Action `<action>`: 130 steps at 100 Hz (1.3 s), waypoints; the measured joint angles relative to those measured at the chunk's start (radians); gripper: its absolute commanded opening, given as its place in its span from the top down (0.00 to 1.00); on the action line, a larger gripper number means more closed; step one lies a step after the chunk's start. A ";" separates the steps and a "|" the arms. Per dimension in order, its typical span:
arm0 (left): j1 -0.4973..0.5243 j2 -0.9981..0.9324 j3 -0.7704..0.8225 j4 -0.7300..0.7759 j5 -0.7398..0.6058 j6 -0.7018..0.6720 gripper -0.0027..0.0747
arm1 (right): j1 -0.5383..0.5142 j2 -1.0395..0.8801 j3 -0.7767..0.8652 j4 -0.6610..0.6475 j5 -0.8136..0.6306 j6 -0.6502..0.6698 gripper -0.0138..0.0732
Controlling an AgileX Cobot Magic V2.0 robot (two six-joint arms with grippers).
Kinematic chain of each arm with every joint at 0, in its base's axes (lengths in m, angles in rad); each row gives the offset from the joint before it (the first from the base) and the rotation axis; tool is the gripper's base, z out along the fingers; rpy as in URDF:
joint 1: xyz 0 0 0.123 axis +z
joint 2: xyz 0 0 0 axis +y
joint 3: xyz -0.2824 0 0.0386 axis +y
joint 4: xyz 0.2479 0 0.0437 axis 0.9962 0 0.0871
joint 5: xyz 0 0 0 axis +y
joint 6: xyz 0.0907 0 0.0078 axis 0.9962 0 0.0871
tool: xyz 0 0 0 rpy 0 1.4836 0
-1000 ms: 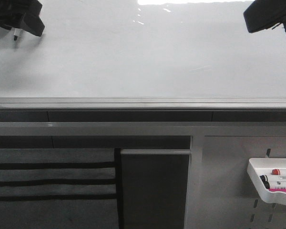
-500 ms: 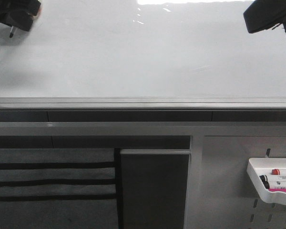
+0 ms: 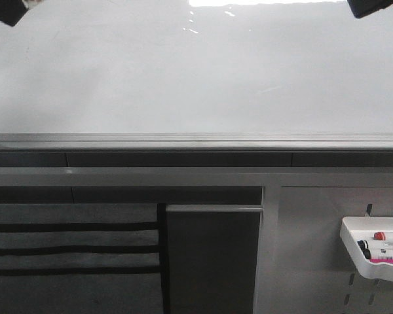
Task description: Write number 3 on whiteboard
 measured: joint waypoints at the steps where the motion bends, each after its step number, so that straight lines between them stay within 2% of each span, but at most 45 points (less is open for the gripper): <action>1: -0.005 -0.005 0.000 -0.005 0.024 0.010 0.99 | 0.000 0.003 -0.010 0.000 0.008 0.000 0.34; 19: -0.138 -0.024 0.000 -0.120 0.251 0.197 0.99 | 0.000 0.101 -0.134 0.032 0.256 -0.128 0.34; 31: -0.237 -0.024 0.000 -0.206 0.280 0.330 0.99 | 0.000 0.188 -0.194 0.138 0.386 -0.318 0.34; 44: -0.326 -0.024 0.000 -0.227 0.283 0.386 0.99 | 0.007 0.263 -0.237 0.269 0.460 -0.559 0.34; 56: -0.373 -0.024 0.000 -0.230 0.283 0.401 0.99 | 0.045 0.287 -0.261 0.359 0.455 -0.777 0.34; 68: -0.394 -0.024 0.000 -0.230 0.274 0.403 0.99 | 0.104 0.289 -0.271 0.426 0.408 -0.930 0.34; 89: -0.396 -0.024 0.000 -0.232 0.266 0.407 0.99 | 0.188 0.312 -0.271 0.446 0.302 -1.010 0.34; 111: -0.396 -0.024 0.000 -0.232 0.264 0.407 0.99 | 0.194 0.337 -0.271 0.436 0.281 -1.043 0.34; 124: -0.396 -0.024 0.000 -0.232 0.264 0.407 0.99 | 0.194 0.337 -0.271 0.436 0.281 -1.153 0.34; 130: -0.396 -0.024 0.000 -0.232 0.264 0.407 0.99 | 0.194 0.337 -0.271 0.436 0.281 -1.187 0.38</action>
